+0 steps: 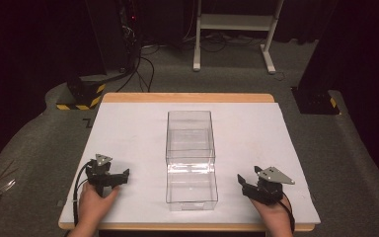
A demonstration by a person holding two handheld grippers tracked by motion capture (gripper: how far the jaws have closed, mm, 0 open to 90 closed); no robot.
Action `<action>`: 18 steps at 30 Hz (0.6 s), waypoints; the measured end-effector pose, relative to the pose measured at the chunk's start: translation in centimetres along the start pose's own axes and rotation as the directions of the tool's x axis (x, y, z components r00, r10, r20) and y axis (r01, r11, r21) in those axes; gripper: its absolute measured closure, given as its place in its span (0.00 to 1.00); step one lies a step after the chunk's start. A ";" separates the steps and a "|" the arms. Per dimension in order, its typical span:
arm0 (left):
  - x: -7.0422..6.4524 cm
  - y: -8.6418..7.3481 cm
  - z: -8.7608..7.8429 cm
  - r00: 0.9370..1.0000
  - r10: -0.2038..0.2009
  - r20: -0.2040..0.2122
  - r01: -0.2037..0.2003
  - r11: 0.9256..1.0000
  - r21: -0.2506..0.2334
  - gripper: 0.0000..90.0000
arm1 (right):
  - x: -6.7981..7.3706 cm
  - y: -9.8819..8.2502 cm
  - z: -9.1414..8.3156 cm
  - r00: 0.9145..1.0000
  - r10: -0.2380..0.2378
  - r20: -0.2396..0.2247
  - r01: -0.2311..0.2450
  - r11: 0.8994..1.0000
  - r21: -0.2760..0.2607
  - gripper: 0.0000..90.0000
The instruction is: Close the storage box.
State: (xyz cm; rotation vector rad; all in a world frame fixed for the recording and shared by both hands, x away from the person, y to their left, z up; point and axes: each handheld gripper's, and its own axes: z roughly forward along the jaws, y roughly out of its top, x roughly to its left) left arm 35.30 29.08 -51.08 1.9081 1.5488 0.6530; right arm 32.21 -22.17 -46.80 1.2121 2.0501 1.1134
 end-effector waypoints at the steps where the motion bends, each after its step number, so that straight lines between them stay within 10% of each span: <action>1: 0.0 0.0 0.0 1.000 0.000 0.000 0.000 1.000 0.000 0.01 | 0.0 0.1 0.0 1.000 0.003 -0.002 -0.003 1.000 -0.003 0.33; 18: 0.0 0.0 0.0 1.000 0.001 -0.001 -0.001 1.000 0.001 0.01 | 1.6 0.9 -0.9 0.997 -0.046 -0.064 0.043 0.997 -0.057 0.33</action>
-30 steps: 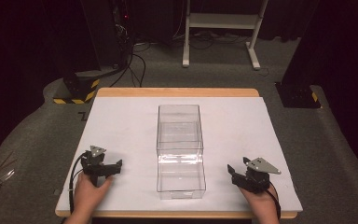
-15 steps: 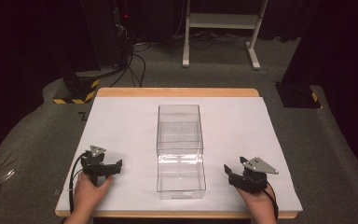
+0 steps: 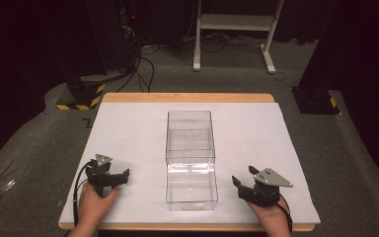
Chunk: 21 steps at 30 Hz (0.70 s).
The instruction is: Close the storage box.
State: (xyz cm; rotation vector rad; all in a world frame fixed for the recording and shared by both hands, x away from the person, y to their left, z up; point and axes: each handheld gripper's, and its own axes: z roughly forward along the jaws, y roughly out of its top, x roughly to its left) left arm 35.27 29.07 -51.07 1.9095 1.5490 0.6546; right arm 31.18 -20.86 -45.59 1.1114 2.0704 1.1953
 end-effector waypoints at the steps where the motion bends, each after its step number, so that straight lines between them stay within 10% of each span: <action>1: 0.0 0.0 0.0 1.000 0.000 0.000 0.000 1.000 0.000 0.01 | 0.2 0.0 0.0 1.000 -0.002 -0.008 0.002 1.000 -0.002 0.33; 21: 0.0 0.0 0.0 1.000 0.000 0.000 0.000 1.000 -0.001 0.01 | 2.3 0.8 -1.2 0.997 -0.026 -0.075 0.023 0.999 -0.039 0.32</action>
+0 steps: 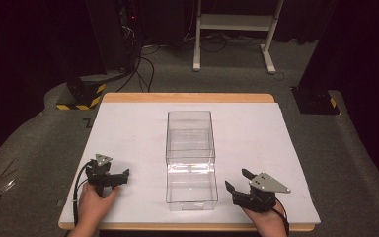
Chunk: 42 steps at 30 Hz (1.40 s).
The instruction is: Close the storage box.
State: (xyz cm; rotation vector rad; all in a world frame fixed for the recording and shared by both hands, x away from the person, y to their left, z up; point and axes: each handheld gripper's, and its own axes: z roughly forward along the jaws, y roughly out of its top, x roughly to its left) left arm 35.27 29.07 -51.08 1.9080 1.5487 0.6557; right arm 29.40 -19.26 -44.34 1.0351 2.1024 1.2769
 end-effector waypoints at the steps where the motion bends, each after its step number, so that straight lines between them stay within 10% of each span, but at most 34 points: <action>1: 0.0 0.0 0.0 1.000 -0.001 0.000 0.001 1.000 0.000 0.01 | 0.1 0.1 -0.1 1.000 -0.001 -0.005 0.001 1.000 -0.003 0.32; 42: 0.0 0.0 0.0 1.000 0.000 0.000 0.000 1.000 0.000 0.01 | 4.7 -0.1 -0.9 0.984 -0.078 -0.162 0.079 0.997 -0.002 0.30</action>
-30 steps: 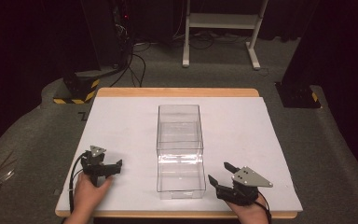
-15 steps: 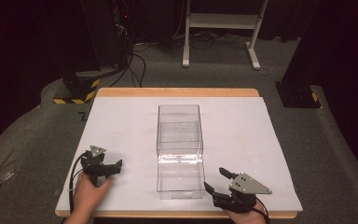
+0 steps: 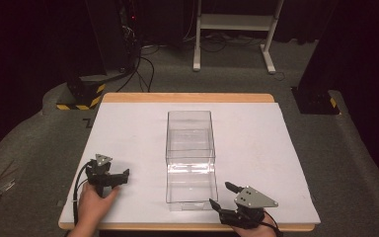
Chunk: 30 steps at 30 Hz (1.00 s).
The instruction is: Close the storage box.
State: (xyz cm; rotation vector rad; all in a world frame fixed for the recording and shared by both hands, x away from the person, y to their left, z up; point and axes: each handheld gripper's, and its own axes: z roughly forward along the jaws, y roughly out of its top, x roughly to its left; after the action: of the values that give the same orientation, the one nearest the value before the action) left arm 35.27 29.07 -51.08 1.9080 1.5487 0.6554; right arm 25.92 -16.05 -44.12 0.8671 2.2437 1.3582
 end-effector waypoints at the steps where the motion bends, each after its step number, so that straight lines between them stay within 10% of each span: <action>1: 0.0 0.0 0.0 1.000 0.000 0.000 0.000 1.000 0.000 0.01 | 0.0 0.0 0.1 1.000 -0.004 0.001 0.004 1.000 0.002 0.30; 30: 0.0 0.0 0.0 1.000 0.000 0.000 0.000 1.000 0.000 0.01 | 0.0 -0.6 1.6 1.000 0.002 0.005 -0.002 0.999 0.036 0.31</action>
State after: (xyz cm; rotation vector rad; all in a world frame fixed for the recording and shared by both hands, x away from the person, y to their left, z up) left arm 35.28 29.07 -51.08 1.9085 1.5484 0.6553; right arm 26.67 -15.23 -45.43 0.8841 2.2704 1.3185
